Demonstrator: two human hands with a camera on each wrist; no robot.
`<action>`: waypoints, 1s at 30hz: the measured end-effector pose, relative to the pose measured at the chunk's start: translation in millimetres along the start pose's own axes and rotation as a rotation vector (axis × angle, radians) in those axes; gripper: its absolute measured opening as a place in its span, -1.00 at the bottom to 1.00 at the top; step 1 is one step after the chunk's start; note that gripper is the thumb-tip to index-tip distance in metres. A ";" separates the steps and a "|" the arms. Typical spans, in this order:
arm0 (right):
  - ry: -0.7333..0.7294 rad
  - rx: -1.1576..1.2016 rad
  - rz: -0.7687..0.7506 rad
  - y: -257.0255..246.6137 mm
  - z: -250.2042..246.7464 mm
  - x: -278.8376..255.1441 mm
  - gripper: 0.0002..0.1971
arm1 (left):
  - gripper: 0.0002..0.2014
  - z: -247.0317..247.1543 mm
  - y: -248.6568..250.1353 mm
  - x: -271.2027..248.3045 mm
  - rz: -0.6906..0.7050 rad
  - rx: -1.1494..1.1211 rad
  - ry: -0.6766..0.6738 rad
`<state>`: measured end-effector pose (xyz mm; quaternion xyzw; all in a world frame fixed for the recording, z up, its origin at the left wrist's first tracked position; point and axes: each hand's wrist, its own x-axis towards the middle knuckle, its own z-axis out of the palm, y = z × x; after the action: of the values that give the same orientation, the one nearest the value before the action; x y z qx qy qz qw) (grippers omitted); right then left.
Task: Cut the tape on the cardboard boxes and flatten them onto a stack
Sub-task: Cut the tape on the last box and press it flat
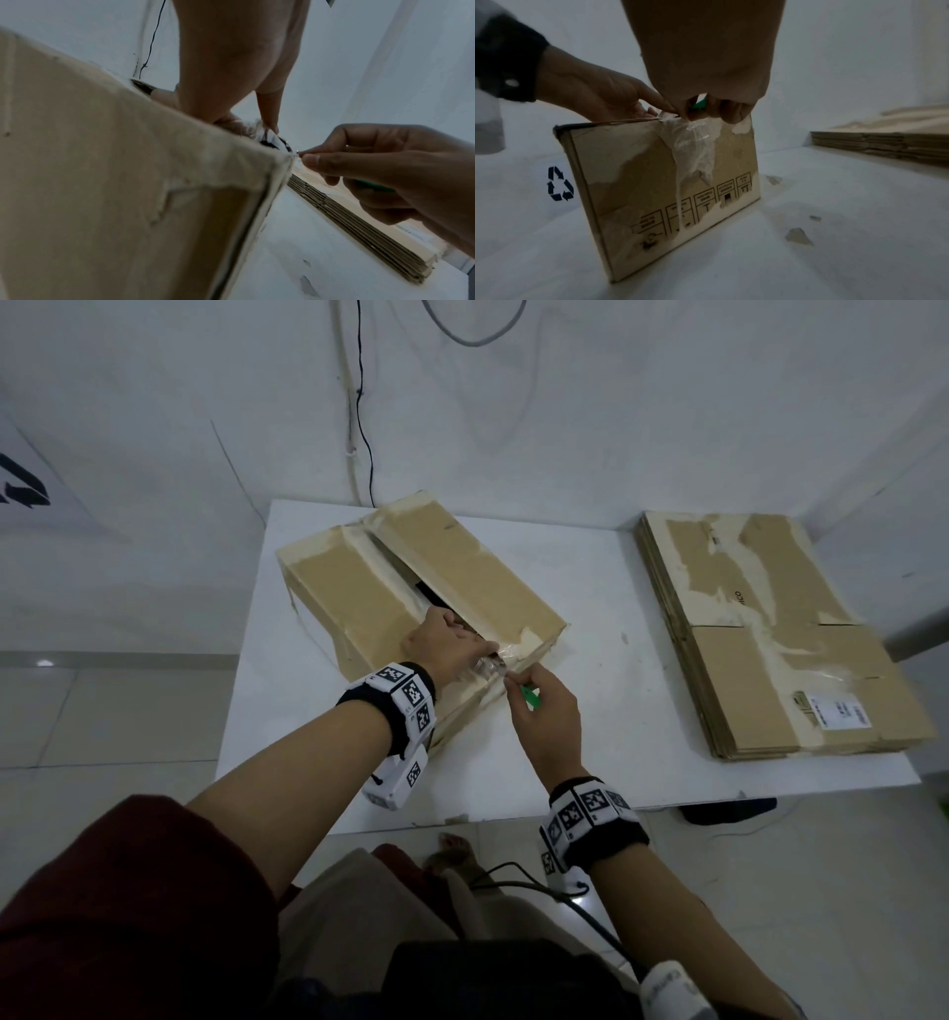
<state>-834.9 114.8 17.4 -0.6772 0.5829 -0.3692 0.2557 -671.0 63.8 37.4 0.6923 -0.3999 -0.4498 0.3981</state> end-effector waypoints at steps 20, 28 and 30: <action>0.093 0.063 0.119 24.6 -17.5 26.5 -0.80 | -0.40 -2.4 1.0 -0.1 -0.040 -0.012 -0.056; 0.139 0.099 0.149 28.9 -44.6 31.5 -0.91 | -0.29 32.6 32.2 -18.1 -0.002 0.147 0.273; 0.119 0.121 0.135 27.3 -47.6 36.6 -0.85 | -0.34 35.4 39.5 -15.8 -0.057 0.082 0.277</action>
<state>-887.5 77.8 32.0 -0.5965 0.6178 -0.4255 0.2853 -716.4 57.1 68.4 0.7746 -0.3391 -0.3442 0.4080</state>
